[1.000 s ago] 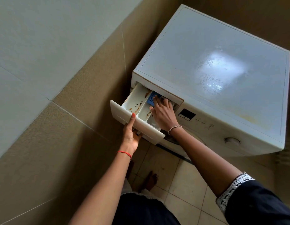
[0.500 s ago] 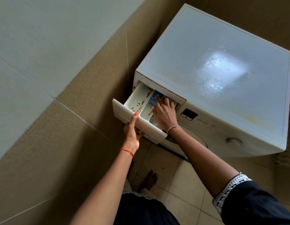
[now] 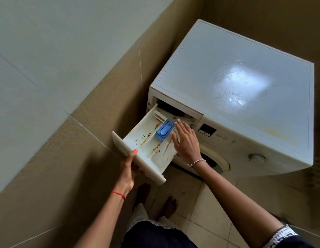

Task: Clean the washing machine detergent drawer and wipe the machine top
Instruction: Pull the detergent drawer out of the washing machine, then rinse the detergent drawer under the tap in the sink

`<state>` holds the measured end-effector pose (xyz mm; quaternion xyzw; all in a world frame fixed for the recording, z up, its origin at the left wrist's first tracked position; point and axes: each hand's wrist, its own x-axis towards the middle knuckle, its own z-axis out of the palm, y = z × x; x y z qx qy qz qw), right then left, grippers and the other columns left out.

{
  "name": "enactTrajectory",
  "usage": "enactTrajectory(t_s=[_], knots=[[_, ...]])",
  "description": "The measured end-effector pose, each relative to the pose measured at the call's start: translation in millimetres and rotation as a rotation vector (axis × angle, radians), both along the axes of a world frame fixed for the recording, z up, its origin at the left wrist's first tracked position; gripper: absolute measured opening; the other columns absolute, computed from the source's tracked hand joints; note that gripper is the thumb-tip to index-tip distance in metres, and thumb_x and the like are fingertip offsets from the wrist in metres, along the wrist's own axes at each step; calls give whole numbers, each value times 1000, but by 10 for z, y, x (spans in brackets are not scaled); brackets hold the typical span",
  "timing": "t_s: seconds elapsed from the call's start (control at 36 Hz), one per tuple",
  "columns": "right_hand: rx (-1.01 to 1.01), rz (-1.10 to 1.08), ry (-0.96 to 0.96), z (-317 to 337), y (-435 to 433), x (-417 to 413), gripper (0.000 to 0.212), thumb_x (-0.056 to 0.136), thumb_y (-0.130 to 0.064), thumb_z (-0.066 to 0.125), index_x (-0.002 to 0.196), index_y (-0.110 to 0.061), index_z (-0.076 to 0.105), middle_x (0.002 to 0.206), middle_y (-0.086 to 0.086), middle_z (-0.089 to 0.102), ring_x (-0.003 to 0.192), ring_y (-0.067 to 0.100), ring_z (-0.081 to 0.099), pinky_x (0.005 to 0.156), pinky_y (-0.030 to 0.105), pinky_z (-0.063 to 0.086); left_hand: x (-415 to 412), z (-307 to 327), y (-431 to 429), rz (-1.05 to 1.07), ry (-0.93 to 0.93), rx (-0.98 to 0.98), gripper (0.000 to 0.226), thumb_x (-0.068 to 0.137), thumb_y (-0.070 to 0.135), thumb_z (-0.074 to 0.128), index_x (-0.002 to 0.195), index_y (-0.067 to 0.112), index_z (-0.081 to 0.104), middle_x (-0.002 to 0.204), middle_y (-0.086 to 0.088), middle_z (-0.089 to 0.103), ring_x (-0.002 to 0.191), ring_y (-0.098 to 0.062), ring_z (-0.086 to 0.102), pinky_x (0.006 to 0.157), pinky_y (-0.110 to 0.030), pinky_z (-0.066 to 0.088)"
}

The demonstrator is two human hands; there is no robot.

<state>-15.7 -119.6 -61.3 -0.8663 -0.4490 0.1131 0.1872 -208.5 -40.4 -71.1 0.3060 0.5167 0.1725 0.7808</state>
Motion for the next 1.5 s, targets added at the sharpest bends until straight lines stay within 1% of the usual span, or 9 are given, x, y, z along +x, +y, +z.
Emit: enactTrajectory(t_s=[0.39,0.5,0.64,0.75,0.86,1.06,1.19,1.33,1.5], knots=[[29,-128,748,712,-569,428,45,98,-32,41,141,-23,37,142,-1,44,121,16,51,97,29,42,-151,502,56,-352,-85,73,105,10,66,79,101,18,61,75,0,74,65,-14,70,51,-24,54],[100,-221,942,947,-861,463,43,99,-30,36,142,-31,31,117,-13,57,96,3,60,70,18,48,132,700,127,-507,-119,132,106,8,68,80,100,18,62,81,-5,72,72,-20,68,58,-33,54],[326,-441,1024,1136,-1366,456,44,98,-24,37,142,-29,32,138,-3,47,111,11,55,90,28,50,612,939,179,-774,-186,142,104,18,62,85,107,13,61,90,-10,73,81,-24,70,66,-39,57],[483,-597,1023,1300,-1897,307,48,97,-21,41,143,-28,29,136,-3,48,108,9,58,83,22,53,1063,1143,40,-1050,-225,172,102,30,66,81,114,14,61,103,-18,69,86,-31,68,68,-42,55],[694,-781,924,1402,-2457,-25,55,90,-31,51,142,-29,33,140,-5,48,121,11,53,104,32,42,1494,1299,-258,-1301,-268,153,88,38,63,79,108,12,68,105,-18,69,88,-31,63,79,-42,49],[1047,-1152,777,1549,-3268,-978,43,97,-14,42,138,-25,39,125,-11,58,113,5,57,98,25,45,1884,1467,-1295,-1678,-358,133,96,22,57,83,102,7,62,75,-8,72,60,-18,68,48,-27,53],[1251,-1469,587,1634,-3763,-1820,40,96,-14,44,135,-22,45,129,-6,56,115,6,54,100,26,42,1745,1627,-2279,-1929,-426,79,74,60,55,59,118,9,59,107,-14,70,96,-30,64,94,-49,48],[1382,-1702,417,1670,-4141,-2662,39,94,-17,49,130,-29,48,127,-8,57,119,11,52,108,36,35,1372,1693,-3252,-2186,-388,-41,51,94,40,27,109,5,61,85,-15,73,69,-23,70,57,-28,55],[1543,-1866,231,1685,-4608,-3653,39,93,-18,47,130,-32,47,129,-3,56,121,15,50,106,39,37,717,1789,-4277,-2409,-477,-71,47,95,36,29,108,5,61,76,-12,73,62,-20,69,57,-28,53]])
